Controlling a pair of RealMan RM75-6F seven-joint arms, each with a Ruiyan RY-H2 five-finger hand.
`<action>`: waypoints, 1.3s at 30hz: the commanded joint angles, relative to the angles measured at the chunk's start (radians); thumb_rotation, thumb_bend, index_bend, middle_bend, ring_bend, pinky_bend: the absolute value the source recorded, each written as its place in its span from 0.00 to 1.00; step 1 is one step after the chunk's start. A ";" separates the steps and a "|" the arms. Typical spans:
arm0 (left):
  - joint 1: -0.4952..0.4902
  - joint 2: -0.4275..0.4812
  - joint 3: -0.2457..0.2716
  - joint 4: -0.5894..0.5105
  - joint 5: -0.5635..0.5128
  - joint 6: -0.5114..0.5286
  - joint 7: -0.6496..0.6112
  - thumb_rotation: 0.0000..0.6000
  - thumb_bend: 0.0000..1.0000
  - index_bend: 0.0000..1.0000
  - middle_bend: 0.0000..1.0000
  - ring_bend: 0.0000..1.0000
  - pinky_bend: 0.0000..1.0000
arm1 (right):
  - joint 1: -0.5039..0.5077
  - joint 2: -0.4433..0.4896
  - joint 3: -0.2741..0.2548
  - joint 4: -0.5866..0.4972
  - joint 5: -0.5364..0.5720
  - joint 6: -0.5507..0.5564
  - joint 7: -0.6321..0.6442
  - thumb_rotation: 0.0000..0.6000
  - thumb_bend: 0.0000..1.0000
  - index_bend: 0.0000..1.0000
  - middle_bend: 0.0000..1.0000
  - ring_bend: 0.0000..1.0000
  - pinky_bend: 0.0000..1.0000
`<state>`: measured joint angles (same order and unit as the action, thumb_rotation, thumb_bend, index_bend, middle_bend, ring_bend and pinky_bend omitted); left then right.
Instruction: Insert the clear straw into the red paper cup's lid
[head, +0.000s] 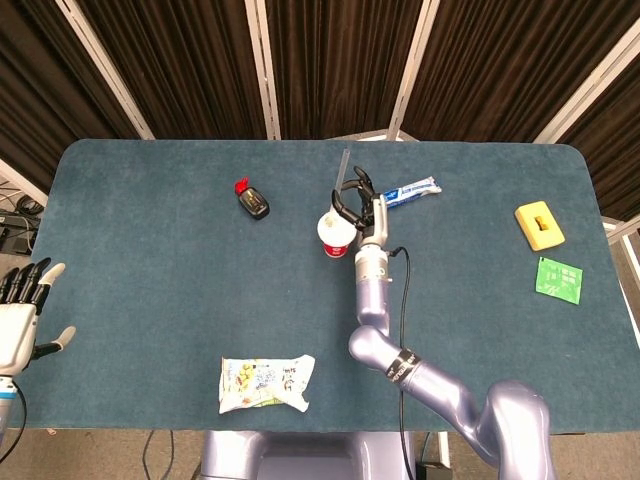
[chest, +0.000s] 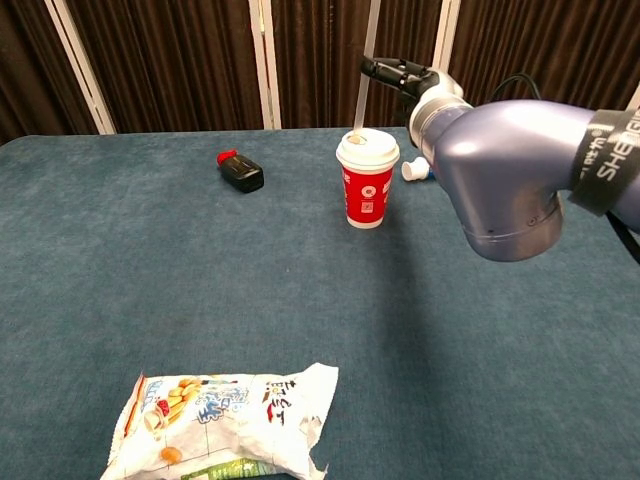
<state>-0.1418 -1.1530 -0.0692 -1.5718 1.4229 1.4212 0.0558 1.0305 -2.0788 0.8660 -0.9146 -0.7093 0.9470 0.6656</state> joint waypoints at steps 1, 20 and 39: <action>0.000 0.000 0.001 0.001 0.003 0.002 -0.001 1.00 0.24 0.11 0.00 0.00 0.00 | 0.001 -0.001 0.001 0.006 0.000 -0.003 0.001 1.00 0.35 0.59 0.11 0.00 0.00; -0.002 0.000 0.001 0.001 0.003 -0.003 -0.004 1.00 0.25 0.11 0.00 0.00 0.00 | 0.000 -0.017 0.004 0.015 0.026 -0.020 -0.012 1.00 0.33 0.59 0.12 0.00 0.00; -0.002 0.001 0.002 0.001 0.004 -0.003 -0.009 1.00 0.24 0.11 0.00 0.00 0.00 | -0.023 -0.028 -0.017 0.006 0.002 -0.014 -0.010 1.00 0.26 0.37 0.08 0.00 0.00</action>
<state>-0.1435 -1.1516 -0.0669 -1.5708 1.4271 1.4180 0.0473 1.0080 -2.1071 0.8497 -0.9081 -0.7073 0.9331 0.6559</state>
